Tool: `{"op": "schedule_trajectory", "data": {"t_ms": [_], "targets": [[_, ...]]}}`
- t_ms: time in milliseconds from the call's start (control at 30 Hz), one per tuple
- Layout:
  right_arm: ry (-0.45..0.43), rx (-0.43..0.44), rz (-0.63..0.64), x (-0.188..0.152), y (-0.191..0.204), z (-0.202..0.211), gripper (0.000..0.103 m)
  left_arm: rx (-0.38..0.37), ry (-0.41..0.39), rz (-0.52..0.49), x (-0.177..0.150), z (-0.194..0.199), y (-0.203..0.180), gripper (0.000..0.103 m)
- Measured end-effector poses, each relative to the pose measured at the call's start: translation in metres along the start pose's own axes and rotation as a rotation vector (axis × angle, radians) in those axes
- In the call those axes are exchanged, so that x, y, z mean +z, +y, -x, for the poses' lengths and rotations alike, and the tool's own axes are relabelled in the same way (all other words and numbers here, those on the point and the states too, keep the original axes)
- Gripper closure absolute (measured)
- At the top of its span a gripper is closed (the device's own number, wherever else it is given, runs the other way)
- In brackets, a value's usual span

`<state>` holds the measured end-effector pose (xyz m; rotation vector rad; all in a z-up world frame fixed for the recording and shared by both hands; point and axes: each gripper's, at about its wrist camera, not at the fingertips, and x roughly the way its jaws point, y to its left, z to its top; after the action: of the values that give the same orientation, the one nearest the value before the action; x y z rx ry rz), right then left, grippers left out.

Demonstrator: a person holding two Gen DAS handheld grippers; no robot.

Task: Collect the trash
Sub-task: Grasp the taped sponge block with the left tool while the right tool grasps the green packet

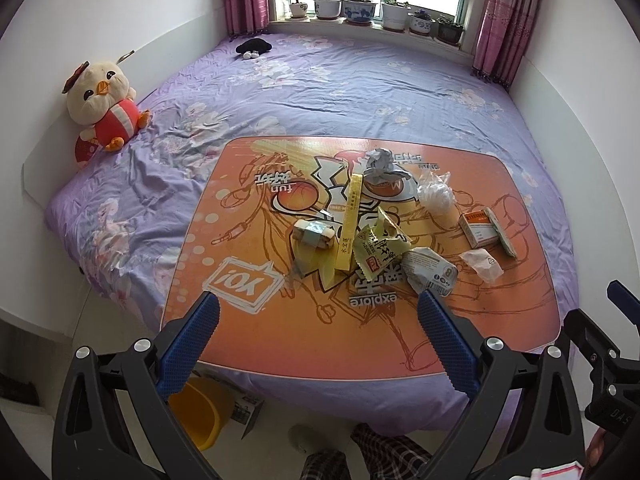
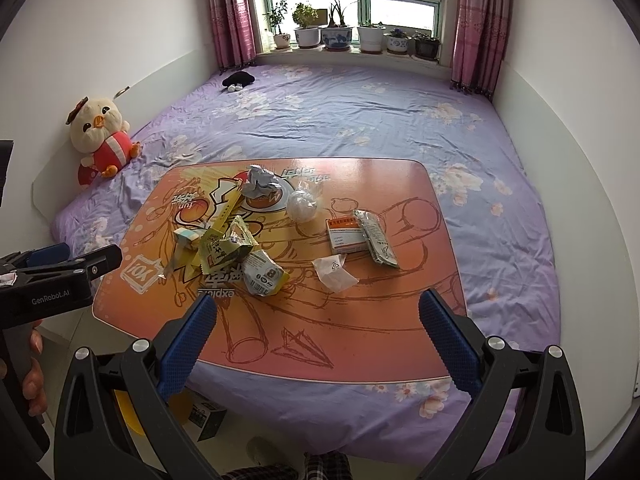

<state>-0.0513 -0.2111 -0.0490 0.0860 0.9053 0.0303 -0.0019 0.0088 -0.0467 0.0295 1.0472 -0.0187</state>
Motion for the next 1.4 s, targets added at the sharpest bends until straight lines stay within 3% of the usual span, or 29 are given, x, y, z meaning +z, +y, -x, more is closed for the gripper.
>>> {"op": "schedule_trajectory", "data": {"t_ms": [167, 467, 667, 1033, 1133, 1400], "targets": [[-0.043, 0.006, 0.001, -0.013, -0.012, -0.011, 0.003, -0.021, -0.015, -0.014, -0.017, -0.013, 0.000, 0.005], [0.023, 0.003, 0.000, -0.020, -0.037, -0.061, 0.003, -0.038, 0.042, -0.006, -0.035, -0.064, 0.002, 0.005], [0.025, 0.006, -0.003, -0.001, -0.054, -0.093, 0.007, -0.031, 0.046, 0.028, -0.016, -0.100, 0.015, 0.005], [0.091, -0.005, 0.028, 0.027, -0.075, -0.157, 0.025, 0.004, 0.060, 0.018, 0.021, -0.154, 0.024, 0.005], [0.138, -0.006, 0.064, 0.026, -0.077, -0.173, 0.033, -0.020, 0.051, 0.020, 0.025, -0.158, 0.023, 0.004], [0.178, -0.020, 0.071, 0.025, -0.088, -0.192, 0.040, -0.062, 0.041, 0.022, 0.035, -0.167, 0.023, 0.004]]}}
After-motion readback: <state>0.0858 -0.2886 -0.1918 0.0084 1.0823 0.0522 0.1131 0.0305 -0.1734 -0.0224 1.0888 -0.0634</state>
